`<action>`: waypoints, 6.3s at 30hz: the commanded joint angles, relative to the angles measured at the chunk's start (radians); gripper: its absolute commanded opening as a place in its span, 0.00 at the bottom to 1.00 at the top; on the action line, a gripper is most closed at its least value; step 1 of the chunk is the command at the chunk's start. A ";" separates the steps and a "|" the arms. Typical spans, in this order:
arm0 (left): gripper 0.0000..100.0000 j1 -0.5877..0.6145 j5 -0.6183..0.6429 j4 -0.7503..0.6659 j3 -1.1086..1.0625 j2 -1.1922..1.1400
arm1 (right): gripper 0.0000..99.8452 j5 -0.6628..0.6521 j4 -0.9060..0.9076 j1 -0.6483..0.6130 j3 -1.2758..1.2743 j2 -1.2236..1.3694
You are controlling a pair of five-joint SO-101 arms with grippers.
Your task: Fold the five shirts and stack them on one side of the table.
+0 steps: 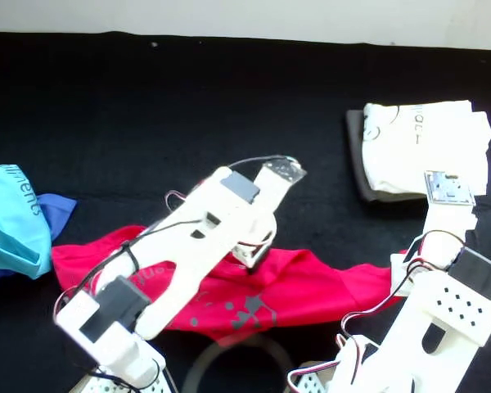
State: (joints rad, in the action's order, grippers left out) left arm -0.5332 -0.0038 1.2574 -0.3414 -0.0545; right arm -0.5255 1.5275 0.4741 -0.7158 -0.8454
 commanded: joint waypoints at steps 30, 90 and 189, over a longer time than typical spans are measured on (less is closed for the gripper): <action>0.19 -0.012 0.006 -0.103 -0.010 0.096 | 0.01 -0.009 -0.008 0.005 0.002 -0.019; 0.07 0.234 0.040 -0.112 0.300 -0.177 | 0.01 0.046 -0.236 -0.168 0.432 0.529; 0.14 0.236 0.078 0.221 1.500 -1.030 | 0.01 0.040 -0.443 -0.237 0.213 0.536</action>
State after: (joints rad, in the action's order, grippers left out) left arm -0.3122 0.0821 1.4354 1.0994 -1.0963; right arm -0.4733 1.0917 0.2440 -0.5025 -0.3069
